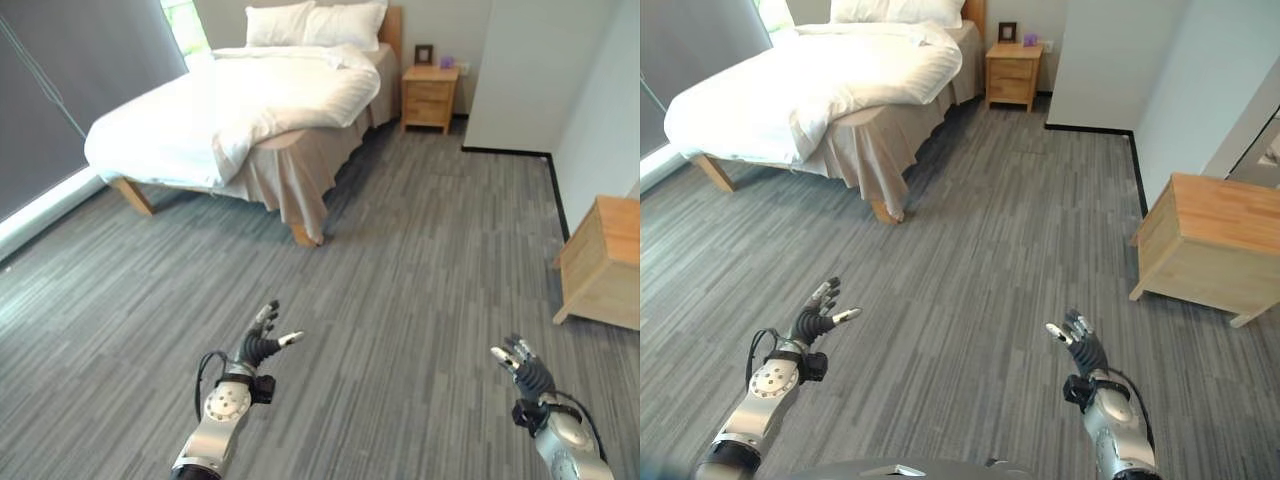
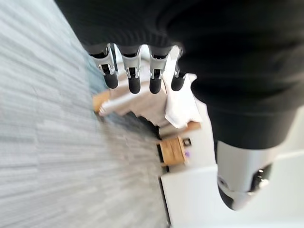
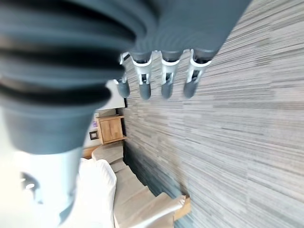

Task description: Making the bed.

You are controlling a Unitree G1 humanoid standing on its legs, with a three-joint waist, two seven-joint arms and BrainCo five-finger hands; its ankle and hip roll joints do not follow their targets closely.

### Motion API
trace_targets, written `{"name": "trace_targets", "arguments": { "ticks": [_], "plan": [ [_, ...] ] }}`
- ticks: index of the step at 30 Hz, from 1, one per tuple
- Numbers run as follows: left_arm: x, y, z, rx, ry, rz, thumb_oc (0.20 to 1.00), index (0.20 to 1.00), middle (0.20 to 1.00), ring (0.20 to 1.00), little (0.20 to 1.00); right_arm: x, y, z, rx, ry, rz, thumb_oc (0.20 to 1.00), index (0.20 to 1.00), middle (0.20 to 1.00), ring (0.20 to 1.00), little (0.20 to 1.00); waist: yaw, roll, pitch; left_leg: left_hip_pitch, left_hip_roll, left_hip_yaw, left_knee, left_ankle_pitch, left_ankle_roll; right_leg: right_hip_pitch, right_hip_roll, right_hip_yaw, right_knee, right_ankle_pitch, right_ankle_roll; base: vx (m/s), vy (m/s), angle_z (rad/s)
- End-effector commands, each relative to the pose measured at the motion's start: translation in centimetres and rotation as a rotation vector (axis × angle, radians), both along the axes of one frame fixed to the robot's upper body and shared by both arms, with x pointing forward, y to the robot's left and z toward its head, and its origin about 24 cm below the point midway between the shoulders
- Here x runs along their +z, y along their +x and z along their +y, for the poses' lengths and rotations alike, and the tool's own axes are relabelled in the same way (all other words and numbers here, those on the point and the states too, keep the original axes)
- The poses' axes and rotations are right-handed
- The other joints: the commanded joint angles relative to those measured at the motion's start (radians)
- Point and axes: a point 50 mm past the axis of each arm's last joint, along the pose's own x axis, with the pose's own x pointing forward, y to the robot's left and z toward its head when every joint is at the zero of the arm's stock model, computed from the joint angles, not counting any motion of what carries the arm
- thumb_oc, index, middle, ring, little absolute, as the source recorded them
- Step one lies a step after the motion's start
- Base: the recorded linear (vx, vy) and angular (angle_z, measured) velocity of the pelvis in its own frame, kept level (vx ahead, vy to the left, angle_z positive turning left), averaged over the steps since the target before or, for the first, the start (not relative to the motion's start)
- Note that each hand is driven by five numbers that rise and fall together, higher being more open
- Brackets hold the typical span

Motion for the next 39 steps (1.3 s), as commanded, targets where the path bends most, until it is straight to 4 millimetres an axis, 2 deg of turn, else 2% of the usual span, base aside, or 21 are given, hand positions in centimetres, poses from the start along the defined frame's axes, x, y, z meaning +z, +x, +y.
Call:
{"name": "trace_targets", "arguments": {
  "ticks": [1, 6, 7, 13, 18, 20, 22, 25, 27, 28, 30, 31, 32, 33, 34, 35, 36, 38, 39],
  "plan": [
    [0.1, 0.5, 0.5, 0.069, -0.039, -0.022, 1.0, 1.0, 1.0, 1.0, 1.0, 0.6, 1.2, 1.4, 0.026, -0.029, -0.063, 1.0, 1.0, 1.0, 1.0, 1.0, 0.006, -0.089, -0.006, -0.008, 0.015, -0.045, -0.053, 0.064, -0.061, 0.089, -0.147, 0.029, -0.122, 0.093, 0.16, 0.0, 0.0, 0.0],
    [0.2, 0.4, 0.2, 0.118, -0.078, -0.044, 1.0, 1.0, 1.0, 1.0, 1.0, 1.3, 1.4, 2.8, 0.016, 0.028, -0.125, 1.0, 1.0, 1.0, 1.0, 1.0, 0.008, -0.095, 0.006, -0.008, 0.014, -0.041, -0.053, 0.062, -0.057, 0.088, -0.148, 0.029, -0.122, 0.091, 0.159, 0.0, 0.0, 0.0],
    [0.5, 0.4, 0.3, 0.138, -0.086, -0.065, 1.0, 1.0, 1.0, 1.0, 1.0, 2.0, 1.8, 3.3, 0.043, 0.014, -0.161, 1.0, 1.0, 1.0, 1.0, 1.0, 0.009, -0.097, 0.013, -0.013, 0.014, -0.038, -0.053, 0.062, -0.054, 0.083, -0.153, 0.029, -0.122, 0.093, 0.162, 0.0, 0.036, -0.05],
    [1.6, 0.8, 0.6, 0.139, -0.061, -0.116, 1.0, 1.0, 1.0, 1.0, 1.0, 3.0, 2.6, 3.7, 0.086, -0.036, -0.202, 1.0, 1.0, 1.0, 1.0, 1.0, 0.014, -0.101, 0.031, -0.027, 0.002, -0.032, -0.053, 0.056, -0.043, 0.067, -0.164, 0.034, -0.114, 0.1, 0.169, 0.01, 0.043, -0.03],
    [2.7, 1.3, 1.2, 0.124, 0.027, -0.145, 1.0, 1.0, 1.0, 1.0, 1.0, 3.0, 2.8, 4.7, 0.037, 0.148, -0.221, 1.0, 1.0, 1.0, 1.0, 1.0, 0.02, -0.105, 0.045, -0.041, -0.014, -0.034, -0.047, 0.048, -0.029, 0.041, -0.183, 0.045, -0.073, 0.095, 0.178, 0.03, 0.069, -0.01],
    [3.3, 1.6, 1.3, 0.114, 0.04, -0.166, 1.0, 1.0, 1.0, 1.0, 1.0, 3.4, 3.1, 5.4, 0.079, 0.176, -0.24, 1.0, 1.0, 1.0, 1.0, 1.0, 0.024, -0.102, 0.064, -0.047, -0.019, -0.033, -0.044, 0.039, -0.015, -0.015, -0.196, 0.061, 0.028, 0.086, 0.183, 0.01, 0.092, -0.03],
    [3.4, 1.7, 1.3, 0.113, 0.046, -0.168, 1.0, 1.0, 1.0, 1.0, 1.0, 3.5, 3.1, 5.7, 0.098, 0.184, -0.249, 1.0, 1.0, 1.0, 1.0, 1.0, 0.024, -0.101, 0.074, -0.047, -0.021, -0.028, -0.041, 0.035, -0.009, -0.041, -0.199, 0.073, 0.078, 0.09, 0.187, 0.03, 0.074, -0.09],
    [3.9, 1.6, 1.6, 0.099, 0.06, -0.178, 1.0, 1.0, 1.0, 1.0, 1.0, 3.1, 2.7, 6.3, 0.131, 0.199, -0.226, 1.0, 1.0, 1.0, 1.0, 1.0, 0.012, -0.089, 0.107, -0.019, -0.026, -0.034, -0.034, 0.019, 0.018, -0.151, -0.219, 0.087, 0.335, 0.195, 0.188, 0.13, 0.11, -0.17],
    [4.1, 1.5, 2.0, 0.103, 0.067, -0.183, 1.0, 1.0, 1.0, 1.0, 1.0, 3.1, 2.9, 6.7, 0.147, 0.211, -0.223, 1.0, 1.0, 1.0, 1.0, 1.0, 0.001, -0.078, 0.121, -0.005, -0.021, -0.03, -0.032, 0.003, 0.024, -0.224, -0.215, 0.098, 0.437, 0.199, 0.187, 0.23, 0.067, -0.01],
    [4.1, 1.4, 2.2, 0.116, 0.066, -0.185, 1.0, 1.0, 1.0, 1.0, 1.0, 3.1, 2.9, 7.0, 0.155, 0.223, -0.222, 1.0, 1.0, 1.0, 1.0, 1.0, -0.011, -0.074, 0.123, 0.026, -0.016, -0.031, -0.035, -0.006, 0.014, -0.282, -0.198, 0.095, 0.389, 0.178, 0.182, 0.38, -0.022, 0.01],
    [4.2, 1.3, 2.3, 0.125, 0.055, -0.192, 1.0, 1.0, 1.0, 1.0, 1.0, 3.3, 2.8, 7.0, 0.171, 0.221, -0.227, 1.0, 1.0, 1.0, 1.0, 1.0, -0.028, -0.078, 0.124, 0.068, -0.013, -0.043, -0.049, -0.031, -0.005, -0.301, -0.195, 0.078, 0.264, 0.163, 0.182, 0.35, -0.072, -0.07],
    [4.2, 1.3, 2.3, 0.125, 0.055, -0.191, 1.0, 1.0, 1.0, 1.0, 1.0, 3.3, 2.8, 7.0, 0.172, 0.22, -0.227, 1.0, 1.0, 1.0, 1.0, 1.0, -0.032, -0.074, 0.127, 0.074, -0.008, -0.046, -0.049, -0.033, -0.007, -0.291, -0.192, 0.072, 0.258, 0.163, 0.182, 0.42, -0.156, 0.08],
    [4.2, 1.3, 2.3, 0.122, 0.057, -0.196, 1.0, 1.0, 1.0, 1.0, 1.0, 3.4, 2.6, 6.7, 0.181, 0.203, -0.23, 1.0, 1.0, 1.0, 1.0, 1.0, -0.061, -0.079, 0.132, 0.124, -0.003, -0.085, -0.053, -0.064, -0.03, -0.309, -0.177, 0.085, 0.056, 0.202, 0.198, 0.44, -0.171, 0.2],
    [4.4, 1.5, 2.3, 0.119, 0.063, -0.204, 1.0, 1.0, 1.0, 1.0, 1.0, 3.7, 2.6, 6.6, 0.187, 0.193, -0.239, 1.0, 1.0, 1.0, 1.0, 1.0, -0.074, -0.085, 0.133, 0.134, 0.001, -0.101, -0.053, -0.068, -0.039, -0.328, -0.169, 0.119, 0.005, 0.221, 0.206, 0.44, -0.169, 0.42],
    [4.4, 1.5, 2.2, 0.119, 0.062, -0.204, 1.0, 1.0, 1.0, 1.0, 1.0, 3.7, 2.6, 6.6, 0.187, 0.192, -0.238, 1.0, 1.0, 1.0, 1.0, 1.0, -0.075, -0.08, 0.135, 0.138, 0.006, -0.102, -0.053, -0.071, -0.04, -0.32, -0.164, 0.115, -0.002, 0.223, 0.206, 0.3, -0.105, 0.45],
    [4.6, 1.8, 2.0, 0.121, 0.045, -0.216, 1.0, 1.0, 1.0, 1.0, 1.0, 4.0, 2.7, 6.6, 0.193, 0.185, -0.25, 1.0, 1.0, 1.0, 1.0, 1.0, -0.089, -0.082, 0.133, 0.16, 0.017, -0.118, -0.053, -0.087, -0.05, -0.337, -0.154, 0.146, -0.056, 0.244, 0.216, 0.49, -0.194, 0.64],
    [4.7, 2.2, 1.3, 0.104, 0.02, -0.228, 1.0, 1.0, 1.0, 1.0, 1.0, 4.4, 2.6, 6.7, 0.209, 0.178, -0.268, 1.0, 1.0, 1.0, 1.0, 1.0, -0.101, -0.084, 0.128, 0.201, 0.032, -0.147, -0.053, -0.1, -0.064, -0.364, -0.152, 0.151, -0.059, 0.266, 0.228, 0.64, -0.282, 0.87],
    [4.9, 2.1, 0.5, 0.031, 0.05, -0.233, 1.0, 1.0, 1.0, 1.0, 1.0, 4.5, 2.0, 5.7, 0.206, 0.144, -0.265, 1.0, 1.0, 1.0, 1.0, 1.0, -0.107, -0.078, 0.121, 0.223, 0.062, -0.199, -0.03, -0.076, -0.078, -0.357, -0.146, 0.155, 0.007, 0.253, 0.209, 0.45, -0.24, 1.17],
    [4.9, 2.1, 0.4, 0.031, 0.049, -0.232, 1.0, 1.0, 1.0, 1.0, 1.0, 4.5, 1.9, 5.7, 0.206, 0.143, -0.264, 1.0, 1.0, 1.0, 1.0, 1.0, -0.11, -0.076, 0.119, 0.222, 0.064, -0.201, -0.03, -0.076, -0.079, -0.358, -0.146, 0.152, 0.01, 0.25, 0.209, 0.37, -0.243, 1.32]
  ]
}}
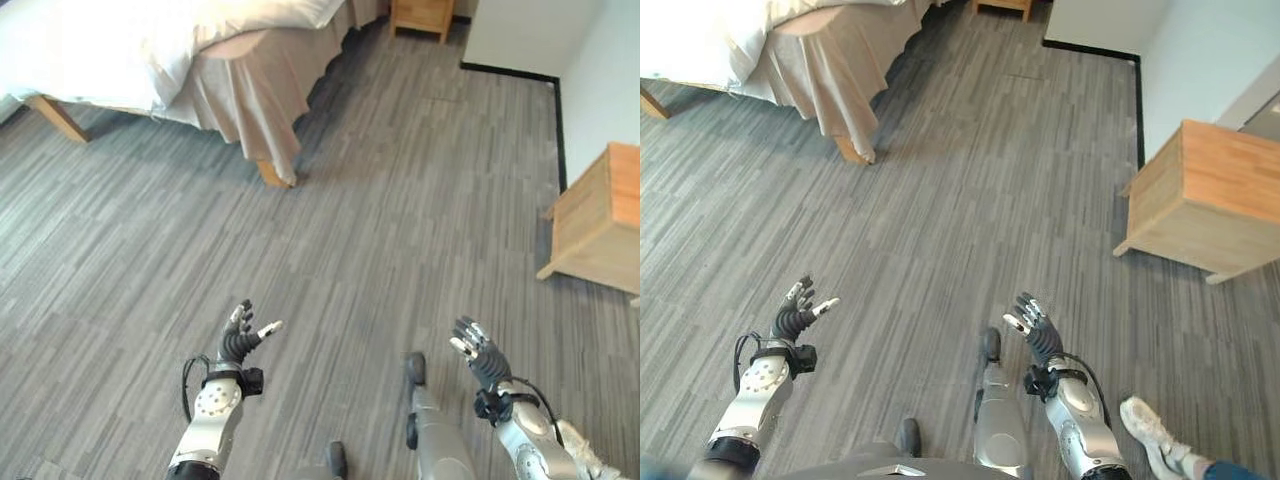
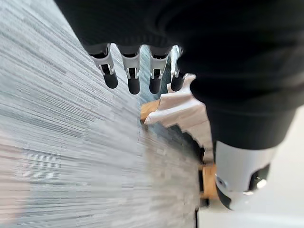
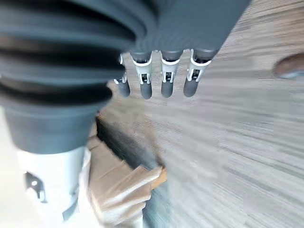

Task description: Making the bed.

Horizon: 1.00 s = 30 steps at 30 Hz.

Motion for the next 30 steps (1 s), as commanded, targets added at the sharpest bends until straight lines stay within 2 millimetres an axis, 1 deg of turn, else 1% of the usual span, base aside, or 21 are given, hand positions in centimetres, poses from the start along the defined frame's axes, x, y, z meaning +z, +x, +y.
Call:
{"name": "trace_targets", "arguments": {
  "ticks": [1, 2, 3, 4, 5, 6, 7, 8, 9, 10, 13, 14, 15, 19, 20, 22, 24, 26, 27, 29, 30],
  "plan": [
    [2.8, 0.8, 0.6, -0.085, 0.076, -0.136, 1.0, 1.0, 1.0, 1.0, 1.0, 2.4, 1.7, -1.3, -0.01, -0.02, -0.135, 1.0, 1.0, 1.0, 1.0, 1.0, 0.0, -0.002, -0.027, 0.095, 0.032, -0.011, 0.14, 0.122, -0.056, -0.034, 0.005, -0.015, 0.142, 0.049, 0.014, 0.37, -0.257, 1.19],
    [2.4, 0.6, 0.2, -0.079, 0.02, -0.127, 1.0, 1.0, 1.0, 1.0, 1.0, 2.9, 2.2, -1.7, -0.029, -0.021, -0.153, 1.0, 1.0, 1.0, 1.0, 1.0, 0.003, 0.001, -0.024, 0.047, 0.041, -0.007, 0.249, 0.188, -0.073, -0.012, 0.01, -0.038, 0.156, 0.025, -0.008, 0.36, -0.257, 0.9],
    [2.4, 0.6, 0.3, -0.078, 0.02, -0.127, 1.0, 1.0, 1.0, 1.0, 1.0, 2.9, 2.2, -1.7, -0.029, -0.02, -0.153, 1.0, 1.0, 1.0, 1.0, 1.0, 0.0, -0.002, -0.027, 0.042, 0.038, -0.011, 0.248, 0.191, -0.072, -0.015, 0.006, -0.039, 0.154, 0.028, -0.007, 0.33, -0.378, 0.55],
    [2.6, 0.5, 0.0, -0.102, 0.016, -0.137, 1.0, 1.0, 1.0, 1.0, 1.0, 3.9, 2.3, -2.5, -0.046, -0.017, -0.202, 1.0, 1.0, 1.0, 1.0, 1.0, 0.025, -0.028, -0.001, -0.117, 0.052, 0.031, 0.527, 0.292, -0.075, 0.064, 0.006, -0.069, 0.148, -0.017, -0.058, 0.21, -0.283, 0.19],
    [2.7, 0.5, 0.1, -0.102, 0.017, -0.137, 1.0, 1.0, 1.0, 1.0, 1.0, 3.9, 2.3, -2.5, -0.046, -0.016, -0.203, 1.0, 1.0, 1.0, 1.0, 1.0, 0.023, -0.031, -0.004, -0.122, 0.049, 0.029, 0.528, 0.295, -0.074, 0.061, 0.003, -0.07, 0.146, -0.015, -0.058, 0.3, -0.457, 0.13],
    [3.1, 0.7, 0.0, -0.119, 0.023, -0.153, 1.0, 1.0, 1.0, 1.0, 1.0, 4.4, 2.6, -2.9, -0.052, -0.047, -0.221, 1.0, 1.0, 1.0, 1.0, 1.0, 0.049, -0.046, 0.023, -0.189, 0.057, 0.055, 0.632, 0.304, -0.063, 0.099, 0.01, -0.081, 0.144, -0.042, -0.083, 0.15, -0.308, 0.08],
    [3.3, 0.9, -0.1, -0.121, 0.0, -0.163, 1.0, 1.0, 1.0, 1.0, 1.0, 4.8, 3.0, -3.2, -0.063, -0.066, -0.235, 1.0, 1.0, 1.0, 1.0, 1.0, 0.059, -0.06, 0.036, -0.233, 0.075, 0.093, 0.657, 0.306, -0.052, 0.129, 0.011, -0.098, 0.132, -0.058, -0.094, 0.34, -0.478, 0.29],
    [3.0, 0.9, -0.4, -0.13, -0.032, -0.154, 1.0, 1.0, 1.0, 1.0, 1.0, 5.3, 3.3, -3.9, -0.095, -0.109, -0.252, 1.0, 1.0, 1.0, 1.0, 1.0, 0.072, -0.066, 0.042, -0.29, 0.128, 0.181, 0.654, 0.312, -0.053, 0.182, 0.016, -0.118, 0.107, -0.084, -0.105, 0.25, -0.301, 0.24],
    [3.0, 0.9, -0.5, -0.131, -0.032, -0.154, 1.0, 1.0, 1.0, 1.0, 1.0, 5.3, 3.3, -3.9, -0.096, -0.109, -0.252, 1.0, 1.0, 1.0, 1.0, 1.0, 0.073, -0.064, 0.043, -0.29, 0.13, 0.181, 0.658, 0.309, -0.053, 0.183, 0.018, -0.118, 0.106, -0.084, -0.105, 0.5, -0.314, 0.31],
    [2.0, 0.2, -0.6, -0.094, -0.141, -0.125, 1.0, 1.0, 1.0, 1.0, 1.0, 6.4, 3.1, -4.5, -0.071, -0.188, -0.292, 1.0, 1.0, 1.0, 1.0, 1.0, 0.098, -0.056, 0.036, -0.371, 0.159, 0.285, 0.571, 0.296, -0.08, 0.272, 0.022, -0.162, 0.048, -0.109, -0.101, 0.31, -0.143, 0.36],
    [1.5, -0.2, -0.7, -0.061, -0.199, -0.116, 1.0, 1.0, 1.0, 1.0, 1.0, 6.7, 3.1, -4.6, -0.036, -0.249, -0.297, 1.0, 1.0, 1.0, 1.0, 1.0, 0.105, -0.055, 0.03, -0.388, 0.148, 0.295, 0.535, 0.304, -0.086, 0.291, 0.021, -0.173, 0.034, -0.114, -0.099, 0.27, -0.075, 0.59],
    [0.5, -1.1, -0.3, 0.036, -0.311, -0.097, 1.0, 1.0, 1.0, 1.0, 1.0, 7.7, 3.3, -4.5, 0.087, -0.475, -0.313, 1.0, 1.0, 1.0, 1.0, 1.0, 0.13, -0.054, 0.017, -0.422, 0.117, 0.337, 0.434, 0.319, -0.09, 0.326, 0.027, -0.196, 0.014, -0.13, -0.094, 0.3, -0.034, 0.29],
    [0.5, -1.3, 0.0, 0.076, -0.338, -0.109, 1.0, 1.0, 1.0, 1.0, 1.0, 7.9, 3.4, -4.6, 0.098, -0.532, -0.316, 1.0, 1.0, 1.0, 1.0, 1.0, 0.14, -0.054, 0.014, -0.43, 0.097, 0.337, 0.394, 0.32, -0.087, 0.345, 0.03, -0.199, 0.006, -0.137, -0.092, 0.3, -0.033, 0.17],
    [0.1, -2.3, 0.8, 0.203, -0.441, -0.13, 1.0, 1.0, 1.0, 1.0, 1.0, 7.4, 3.6, -4.5, 0.107, -0.548, -0.294, 1.0, 1.0, 1.0, 1.0, 1.0, 0.167, -0.058, 0.0, -0.452, 0.041, 0.364, 0.295, 0.34, -0.082, 0.41, 0.044, -0.207, -0.023, -0.149, -0.081, 0.26, 0.026, 0.19],
    [0.2, -2.7, 1.6, 0.244, -0.44, -0.149, 1.0, 1.0, 1.0, 1.0, 1.0, 7.5, 3.7, -4.3, 0.119, -0.546, -0.303, 1.0, 1.0, 1.0, 1.0, 1.0, 0.171, -0.057, -0.011, -0.449, 0.043, 0.395, 0.272, 0.345, -0.079, 0.42, 0.051, -0.213, -0.028, -0.15, -0.078, 0.31, 0.068, -0.02],
    [0.0, -3.9, 3.4, 0.314, -0.377, -0.141, 1.0, 1.0, 1.0, 1.0, 1.0, 7.0, 3.7, -3.6, 0.137, -0.525, -0.293, 1.0, 1.0, 1.0, 1.0, 1.0, 0.185, -0.076, -0.031, -0.409, 0.015, 0.393, 0.225, 0.318, -0.062, 0.453, 0.039, -0.208, -0.033, -0.166, -0.061, 0.33, 0.106, -0.12],
    [0.2, -4.2, 4.6, 0.311, -0.268, -0.119, 1.0, 1.0, 1.0, 1.0, 1.0, 6.5, 3.6, -3.1, 0.142, -0.502, -0.288, 1.0, 1.0, 1.0, 1.0, 1.0, 0.182, -0.083, -0.056, -0.334, -0.025, 0.401, 0.131, 0.283, -0.028, 0.431, 0.014, -0.213, 0.047, -0.143, -0.028, 0.25, 0.193, -0.38],
    [0.9, -3.4, 5.6, 0.311, -0.209, -0.138, 1.0, 1.0, 1.0, 1.0, 1.0, 6.6, 4.3, -2.1, 0.152, -0.491, -0.305, 1.0, 1.0, 1.0, 1.0, 1.0, 0.169, -0.073, -0.034, -0.279, -0.031, 0.423, 0.097, 0.254, 0.013, 0.29, -0.039, -0.206, 0.332, -0.061, 0.034, 0.07, 0.219, -0.26],
    [1.6, -2.7, 5.6, 0.299, -0.197, -0.163, 1.0, 1.0, 1.0, 1.0, 1.0, 6.6, 4.6, -1.4, 0.154, -0.473, -0.315, 1.0, 1.0, 1.0, 1.0, 1.0, 0.152, -0.063, -0.019, -0.254, -0.025, 0.419, 0.079, 0.252, 0.023, 0.239, -0.051, -0.187, 0.426, -0.052, 0.052, 0.08, 0.165, -0.3],
    [2.6, -1.4, 4.9, 0.255, -0.195, -0.206, 1.0, 1.0, 1.0, 1.0, 1.0, 6.5, 4.6, -0.8, 0.155, -0.442, -0.314, 1.0, 1.0, 1.0, 1.0, 1.0, 0.134, -0.052, -0.013, -0.199, -0.028, 0.395, 0.041, 0.242, 0.027, 0.187, -0.064, -0.183, 0.44, -0.067, 0.029, 0.18, 0.09, 0.12],
    [3.2, -0.9, 4.4, 0.216, -0.211, -0.234, 1.0, 1.0, 1.0, 1.0, 1.0, 6.4, 4.4, -1.2, 0.131, -0.425, -0.306, 1.0, 1.0, 1.0, 1.0, 1.0, 0.132, -0.05, -0.02, -0.175, -0.027, 0.379, 0.026, 0.234, 0.018, 0.195, -0.093, -0.218, 0.337, -0.047, 0.015, 0.18, 0.017, 0.87]
  ]
}}
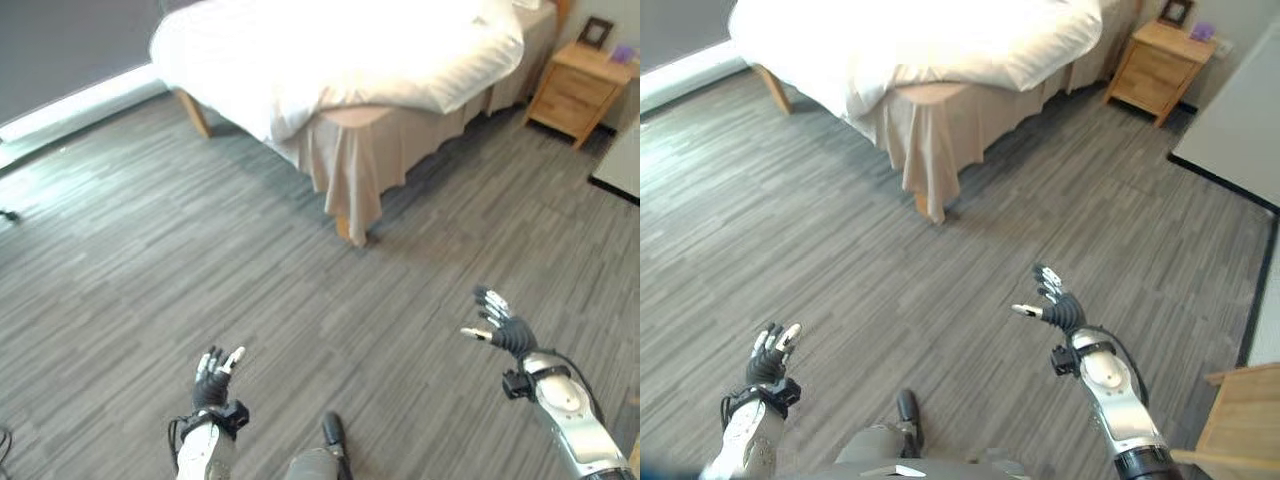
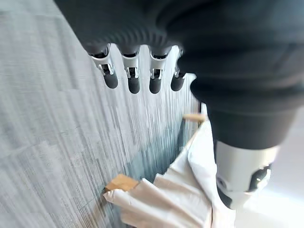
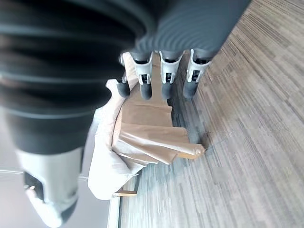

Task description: Making the bed.

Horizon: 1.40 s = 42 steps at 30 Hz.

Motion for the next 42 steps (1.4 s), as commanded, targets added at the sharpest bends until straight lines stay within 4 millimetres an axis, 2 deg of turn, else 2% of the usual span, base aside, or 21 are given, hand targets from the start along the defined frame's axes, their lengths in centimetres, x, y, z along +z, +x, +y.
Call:
{"name": "trace_targets", "arguments": {
  "ticks": [1, 2, 3, 4, 6, 9, 12, 15, 20, 21, 22, 24, 25, 26, 31, 36, 38, 39, 40, 42],
  "plan": [
    [4.0, 2.0, 0.0, -0.055, 0.083, -0.204, 1.0, 1.0, 1.0, 1.0, 1.0, 2.1, 1.7, 0.1, -0.019, 0.034, -0.119, 1.0, 1.0, 1.0, 1.0, 1.0, 0.037, -0.016, 0.016, 0.056, 0.061, -0.012, 0.044, -0.064, -0.088, 0.133, -0.008, -0.02, -0.43, 0.279, 0.016, 0.18, -0.037, 0.93],
    [4.2, 2.1, -0.2, -0.078, 0.079, -0.215, 1.0, 1.0, 1.0, 1.0, 1.0, 2.0, 1.5, -0.1, -0.045, 0.059, -0.114, 1.0, 1.0, 1.0, 1.0, 1.0, 0.034, -0.018, 0.012, 0.066, 0.06, -0.02, 0.037, -0.07, -0.093, 0.128, -0.021, -0.03, -0.48, 0.295, 0.018, 0.17, -0.052, 0.63],
    [4.2, 2.3, -0.2, -0.101, 0.102, -0.203, 1.0, 1.0, 1.0, 1.0, 1.0, 1.8, 1.5, -0.3, -0.079, 0.114, -0.113, 1.0, 1.0, 1.0, 1.0, 1.0, 0.021, -0.029, 0.012, 0.081, 0.052, -0.043, 0.039, -0.084, -0.1, 0.137, -0.02, -0.01, -0.568, 0.313, 0.031, 0.25, -0.062, 0.61],
    [4.0, 2.1, -0.5, -0.134, 0.141, -0.176, 1.0, 1.0, 1.0, 1.0, 1.0, 1.5, 0.9, -0.4, -0.109, 0.172, -0.107, 1.0, 1.0, 1.0, 1.0, 1.0, 0.015, -0.043, -0.001, 0.083, 0.043, -0.063, 0.047, -0.096, -0.098, 0.177, 0.0, 0.032, -0.648, 0.301, 0.033, 0.19, -0.042, 0.49],
    [3.2, 1.6, -0.7, -0.14, 0.126, -0.143, 1.0, 1.0, 1.0, 1.0, 1.0, 1.8, 0.6, -0.7, -0.13, 0.234, -0.127, 1.0, 1.0, 1.0, 1.0, 1.0, 0.026, -0.05, -0.019, 0.085, 0.038, -0.062, 0.041, -0.101, -0.1, 0.211, 0.008, 0.025, -0.699, 0.301, 0.032, 0.11, -0.031, 0.47],
    [2.2, 0.9, -1.3, -0.158, 0.094, -0.111, 1.0, 1.0, 1.0, 1.0, 1.0, 1.6, 0.1, -1.6, -0.182, 0.255, -0.127, 1.0, 1.0, 1.0, 1.0, 1.0, 0.028, -0.045, -0.037, 0.086, 0.042, -0.07, 0.036, -0.098, -0.103, 0.244, 0.024, 0.012, -0.745, 0.294, 0.027, 0.09, -0.039, 0.31],
    [2.0, 0.8, -1.8, -0.179, 0.081, -0.106, 1.0, 1.0, 1.0, 1.0, 1.0, 1.5, -0.1, -1.8, -0.209, 0.297, -0.129, 1.0, 1.0, 1.0, 1.0, 1.0, 0.023, -0.04, -0.039, 0.085, 0.047, -0.073, 0.021, -0.09, -0.107, 0.25, 0.034, 0.005, -0.756, 0.283, 0.022, -0.01, -0.014, -0.03],
    [2.8, 1.5, -2.3, -0.225, 0.128, -0.123, 1.0, 1.0, 1.0, 1.0, 1.0, 1.4, -0.1, -1.8, -0.224, 0.336, -0.126, 1.0, 1.0, 1.0, 1.0, 1.0, 0.012, -0.04, -0.028, 0.063, 0.06, -0.072, 0.004, -0.074, -0.115, 0.234, 0.051, 0.007, -0.77, 0.275, 0.013, -0.09, -0.045, -0.1],
    [3.2, 2.3, -2.9, -0.221, 0.093, -0.154, 1.0, 1.0, 1.0, 1.0, 1.0, 1.4, -0.1, -1.6, -0.222, 0.368, -0.12, 1.0, 1.0, 1.0, 1.0, 1.0, 0.006, -0.038, 0.002, 0.048, 0.075, -0.077, 0.004, -0.058, -0.126, 0.224, 0.066, 0.009, -0.775, 0.271, 0.002, -0.05, -0.057, -0.06],
    [3.2, 2.3, -2.9, -0.221, 0.093, -0.155, 1.0, 1.0, 1.0, 1.0, 1.0, 1.4, -0.1, -1.6, -0.222, 0.368, -0.12, 1.0, 1.0, 1.0, 1.0, 1.0, 0.006, -0.038, 0.002, 0.048, 0.075, -0.078, 0.004, -0.058, -0.126, 0.224, 0.066, 0.008, -0.775, 0.272, 0.002, -0.05, -0.035, -0.05],
    [6.0, 3.2, -1.0, -0.183, 0.284, -0.178, 1.0, 1.0, 1.0, 1.0, 1.0, 0.6, 0.6, -3.2, -0.342, 0.391, -0.064, 1.0, 1.0, 1.0, 1.0, 1.0, -0.021, 0.022, -0.06, 0.139, 0.091, -0.212, 0.055, -0.136, -0.137, 0.24, 0.085, 0.075, -0.705, 0.226, -0.035, -0.03, 0.021, 0.0],
    [2.2, 0.5, -1.3, -0.067, 0.062, -0.066, 1.0, 1.0, 1.0, 1.0, 1.0, 0.2, 0.3, -2.9, -0.346, 0.37, -0.046, 1.0, 1.0, 1.0, 1.0, 1.0, -0.01, 0.014, -0.073, 0.156, 0.084, -0.209, 0.051, -0.144, -0.124, 0.25, 0.074, 0.081, -0.7, 0.232, -0.026, -0.02, 0.059, -0.07],
    [2.2, 0.5, -1.3, -0.067, 0.061, -0.066, 1.0, 1.0, 1.0, 1.0, 1.0, 0.2, 0.2, -2.9, -0.346, 0.369, -0.045, 1.0, 1.0, 1.0, 1.0, 1.0, -0.01, 0.014, -0.074, 0.157, 0.084, -0.208, 0.051, -0.144, -0.124, 0.25, 0.074, 0.082, -0.7, 0.232, -0.026, 0.0, 0.054, -0.11],
    [1.5, -0.3, -1.5, -0.051, 0.005, -0.046, 1.0, 1.0, 1.0, 1.0, 1.0, -0.2, -0.1, -3.2, -0.353, 0.349, -0.023, 1.0, 1.0, 1.0, 1.0, 1.0, -0.008, 0.009, -0.076, 0.163, 0.082, -0.206, 0.045, -0.143, -0.121, 0.257, 0.071, 0.081, -0.706, 0.237, -0.022, 0.0, 0.026, -0.09],
    [2.2, -0.5, -0.5, -0.074, 0.062, -0.049, 1.0, 1.0, 1.0, 1.0, 1.0, -0.4, -0.6, -3.9, -0.349, 0.274, 0.0, 1.0, 1.0, 1.0, 1.0, 1.0, 0.002, 0.002, -0.078, 0.17, 0.077, -0.21, 0.035, -0.142, -0.118, 0.279, 0.062, 0.065, -0.724, 0.243, -0.015, 0.02, 0.052, 0.02],
    [3.6, 0.5, 0.0, -0.077, 0.141, -0.095, 1.0, 1.0, 1.0, 1.0, 1.0, 0.2, 0.4, -2.9, -0.287, 0.216, -0.029, 1.0, 1.0, 1.0, 1.0, 1.0, 0.014, -0.001, -0.079, 0.159, 0.065, -0.215, 0.039, -0.149, -0.109, 0.27, 0.048, 0.066, -0.72, 0.255, -0.002, 0.0, 0.077, 0.05],
    [3.3, 1.1, -0.4, -0.069, 0.118, -0.093, 1.0, 1.0, 1.0, 1.0, 1.0, 0.7, 1.6, -1.4, -0.245, 0.244, -0.056, 1.0, 1.0, 1.0, 1.0, 1.0, 0.02, 0.0, -0.069, 0.149, 0.056, -0.215, 0.052, -0.159, -0.095, 0.241, 0.032, 0.079, -0.666, 0.252, 0.005, -0.04, 0.112, 0.0],
    [3.4, 1.1, -0.4, -0.069, 0.118, -0.094, 1.0, 1.0, 1.0, 1.0, 1.0, 0.7, 1.6, -1.4, -0.245, 0.245, -0.056, 1.0, 1.0, 1.0, 1.0, 1.0, 0.021, -0.001, -0.069, 0.148, 0.055, -0.214, 0.053, -0.159, -0.095, 0.237, 0.031, 0.08, -0.662, 0.25, 0.005, -0.02, 0.094, -0.05],
    [3.1, 1.2, -0.8, -0.079, 0.107, -0.083, 1.0, 1.0, 1.0, 1.0, 1.0, 0.8, 1.8, -0.8, -0.229, 0.258, -0.059, 1.0, 1.0, 1.0, 1.0, 1.0, 0.024, 0.003, -0.062, 0.147, 0.051, -0.215, 0.059, -0.165, -0.085, 0.215, 0.02, 0.082, -0.602, 0.245, 0.009, -0.03, 0.113, -0.05],
    [2.9, 1.4, -1.2, -0.103, 0.109, -0.073, 1.0, 1.0, 1.0, 1.0, 1.0, 0.6, 1.8, -0.1, -0.211, 0.256, -0.051, 1.0, 1.0, 1.0, 1.0, 1.0, 0.023, 0.012, -0.039, 0.156, 0.045, -0.214, 0.068, -0.178, -0.063, 0.148, 0.004, 0.09, -0.44, 0.291, 0.028, -0.03, 0.141, -0.08]
  ]
}}
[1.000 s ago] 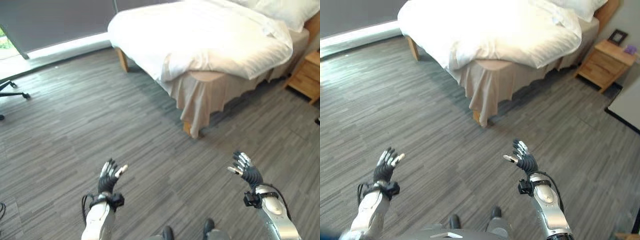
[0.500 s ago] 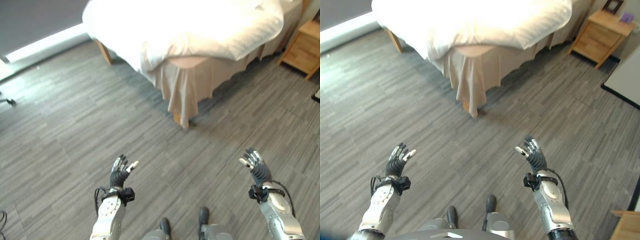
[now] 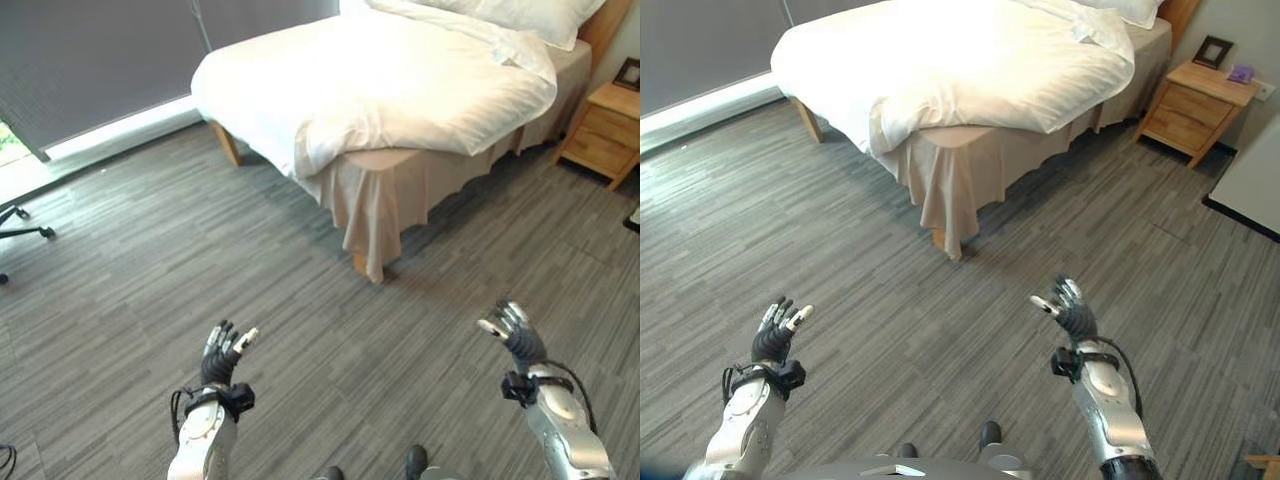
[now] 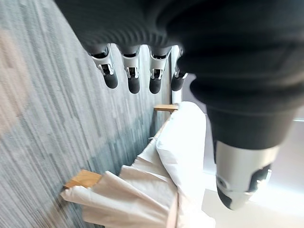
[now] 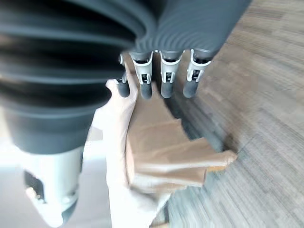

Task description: Making the bed.

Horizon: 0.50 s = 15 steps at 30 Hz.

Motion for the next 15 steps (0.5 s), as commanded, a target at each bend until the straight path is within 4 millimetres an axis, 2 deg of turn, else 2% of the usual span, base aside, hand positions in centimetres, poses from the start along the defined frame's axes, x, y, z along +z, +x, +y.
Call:
{"name": "trace_targets", "arguments": {
  "ticks": [1, 2, 3, 4, 5, 7, 8, 10, 12, 15],
  "plan": [
    [1.8, 1.0, 1.2, -0.01, 0.095, -0.072, 1.0, 1.0, 1.0, 1.0, 1.0, 1.6, 1.3, 0.9, 0.023, -0.016, -0.105, 1.0, 1.0, 1.0, 1.0, 1.0, 0.031, -0.031, -0.003, -0.021, 0.015, -0.083, 0.063, -0.047, 0.014, -0.072, -0.107, 0.053, 0.291, 0.0, 0.108, 0.0, 0.206, -0.05],
    [1.6, 1.2, 0.6, -0.021, 0.071, -0.073, 1.0, 1.0, 1.0, 1.0, 1.0, 1.1, 1.1, 1.3, 0.033, -0.031, -0.085, 1.0, 1.0, 1.0, 1.0, 1.0, 0.033, -0.009, 0.022, -0.002, 0.013, -0.073, 0.06, -0.053, 0.034, -0.153, -0.128, 0.031, 0.475, 0.075, 0.131, 0.09, 0.257, 0.1],
    [1.4, 1.2, -0.4, 0.006, -0.057, -0.098, 1.0, 1.0, 1.0, 1.0, 1.0, 0.4, 0.8, 2.0, 0.039, -0.012, -0.055, 1.0, 1.0, 1.0, 1.0, 1.0, 0.029, 0.019, 0.041, 0.039, 0.019, -0.056, 0.044, -0.064, 0.036, -0.223, -0.174, -0.027, 0.56, 0.118, 0.144, 0.1, 0.253, 0.02],
    [1.3, 1.2, -0.4, 0.006, -0.058, -0.098, 1.0, 1.0, 1.0, 1.0, 1.0, 0.4, 0.8, 2.0, 0.039, -0.013, -0.055, 1.0, 1.0, 1.0, 1.0, 1.0, 0.029, 0.019, 0.041, 0.04, 0.018, -0.056, 0.043, -0.065, 0.036, -0.225, -0.176, -0.026, 0.564, 0.115, 0.144, 0.18, 0.105, -0.25],
    [1.4, 1.2, -0.5, -0.002, -0.06, -0.101, 1.0, 1.0, 1.0, 1.0, 1.0, 0.1, 0.6, 2.1, 0.046, -0.009, -0.04, 1.0, 1.0, 1.0, 1.0, 1.0, 0.02, 0.022, 0.038, 0.057, 0.02, -0.055, 0.035, -0.07, 0.032, -0.242, -0.186, -0.041, 0.543, 0.109, 0.143, 0.2, -0.03, -0.41],
    [2.0, 1.4, -0.6, -0.005, -0.054, -0.136, 1.0, 1.0, 1.0, 1.0, 1.0, 0.0, 0.6, 2.1, 0.039, 0.009, -0.034, 1.0, 1.0, 1.0, 1.0, 1.0, -0.001, 0.018, 0.034, 0.079, 0.013, -0.07, 0.022, -0.083, 0.02, -0.26, -0.142, -0.025, 0.416, 0.081, 0.133, 0.4, -0.118, -0.17],
    [2.6, 2.0, -0.7, 0.011, -0.068, -0.171, 1.0, 1.0, 1.0, 1.0, 1.0, 0.4, 1.0, 2.3, 0.035, 0.03, -0.054, 1.0, 1.0, 1.0, 1.0, 1.0, -0.025, 0.003, 0.034, 0.116, 0.0, -0.108, 0.012, -0.106, 0.002, -0.27, -0.09, 0.023, 0.203, 0.067, 0.119, 0.49, -0.186, 0.02],
    [3.3, 2.7, -0.7, 0.016, -0.06, -0.199, 1.0, 1.0, 1.0, 1.0, 1.0, 0.9, 1.5, 2.6, 0.052, 0.021, -0.077, 1.0, 1.0, 1.0, 1.0, 1.0, -0.044, 0.002, 0.036, 0.15, 0.008, -0.135, 0.0, -0.128, -0.015, -0.292, -0.067, 0.056, 0.067, 0.09, 0.121, 0.39, -0.145, 0.31],
    [3.8, 3.2, -0.7, 0.028, -0.06, -0.226, 1.0, 1.0, 1.0, 1.0, 1.0, 1.4, 1.7, 2.7, 0.065, -0.001, -0.091, 1.0, 1.0, 1.0, 1.0, 1.0, -0.055, 0.004, 0.035, 0.187, 0.025, -0.151, -0.001, -0.156, -0.03, -0.304, -0.065, 0.05, 0.038, 0.106, 0.129, 0.41, -0.172, 0.48],
    [3.6, 3.2, -1.1, 0.033, -0.103, -0.237, 1.0, 1.0, 1.0, 1.0, 1.0, 1.1, 1.3, 2.3, 0.075, -0.028, -0.08, 1.0, 1.0, 1.0, 1.0, 1.0, -0.061, -0.001, 0.021, 0.2, 0.043, -0.183, 0.032, -0.164, -0.041, -0.277, -0.056, 0.061, 0.067, 0.095, 0.109, 0.3, -0.165, 0.3]
  ]
}}
